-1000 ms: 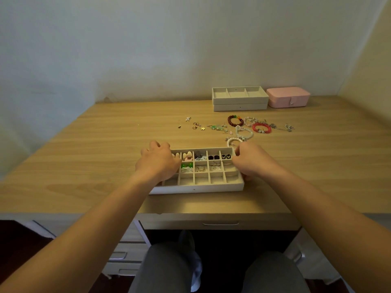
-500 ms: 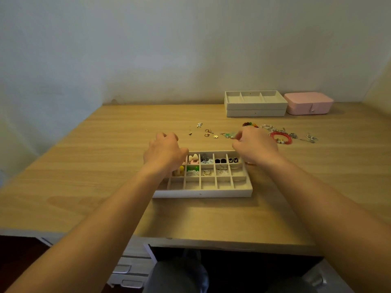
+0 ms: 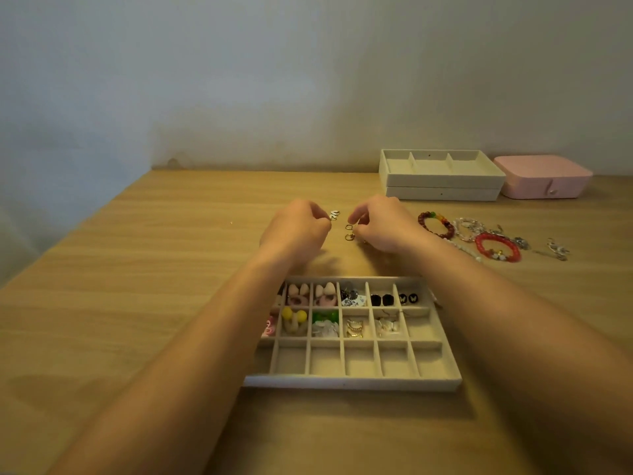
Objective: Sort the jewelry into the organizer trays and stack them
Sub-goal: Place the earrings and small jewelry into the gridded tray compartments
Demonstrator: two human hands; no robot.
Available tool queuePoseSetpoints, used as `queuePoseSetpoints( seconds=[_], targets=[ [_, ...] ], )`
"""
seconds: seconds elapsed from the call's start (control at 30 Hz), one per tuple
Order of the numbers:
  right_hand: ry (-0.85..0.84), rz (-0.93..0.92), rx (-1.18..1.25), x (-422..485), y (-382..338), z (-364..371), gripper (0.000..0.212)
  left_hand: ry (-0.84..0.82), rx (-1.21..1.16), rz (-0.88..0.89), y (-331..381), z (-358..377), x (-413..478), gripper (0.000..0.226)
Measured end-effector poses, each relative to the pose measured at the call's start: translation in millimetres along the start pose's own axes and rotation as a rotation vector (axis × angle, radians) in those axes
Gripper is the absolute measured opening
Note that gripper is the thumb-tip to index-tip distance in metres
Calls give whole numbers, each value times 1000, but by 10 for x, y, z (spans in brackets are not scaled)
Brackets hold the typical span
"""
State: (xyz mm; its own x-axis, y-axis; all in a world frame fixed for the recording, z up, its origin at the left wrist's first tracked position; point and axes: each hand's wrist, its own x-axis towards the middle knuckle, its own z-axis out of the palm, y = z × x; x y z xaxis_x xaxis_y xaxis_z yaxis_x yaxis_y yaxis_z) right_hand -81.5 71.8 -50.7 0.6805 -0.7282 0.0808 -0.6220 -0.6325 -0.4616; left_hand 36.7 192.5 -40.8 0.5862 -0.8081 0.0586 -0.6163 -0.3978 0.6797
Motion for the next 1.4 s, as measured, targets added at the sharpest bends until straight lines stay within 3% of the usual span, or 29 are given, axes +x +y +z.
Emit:
queuePoseSetpoints(
  seconds=[0.4,0.53,0.67,0.8,1.0,1.23,1.4],
  targets=[
    [-2,-44,-2,90,50,35,12,11,-164,70,-62,-71,-34,17],
    [34,-34,309,-206,30,-127,8,10,-111,167,28,-123,-171,17],
    [-55,19,719,-587,63,-286,11,-50,-162,292,138,-73,-355,26],
    [-151,129,1080,-816,153,-327,22,-28,-235,402,226,21,-522,18],
    [-206,156,1393,-1023,233,-350,16,16,-400,392,294,175,-635,6],
    [-142,58,1395,-1082,228,-382,12,-21,-646,258,280,252,-748,10],
    [-45,-43,1185,-1119,140,-321,20,-24,-704,218,239,204,-769,10]
  ],
)
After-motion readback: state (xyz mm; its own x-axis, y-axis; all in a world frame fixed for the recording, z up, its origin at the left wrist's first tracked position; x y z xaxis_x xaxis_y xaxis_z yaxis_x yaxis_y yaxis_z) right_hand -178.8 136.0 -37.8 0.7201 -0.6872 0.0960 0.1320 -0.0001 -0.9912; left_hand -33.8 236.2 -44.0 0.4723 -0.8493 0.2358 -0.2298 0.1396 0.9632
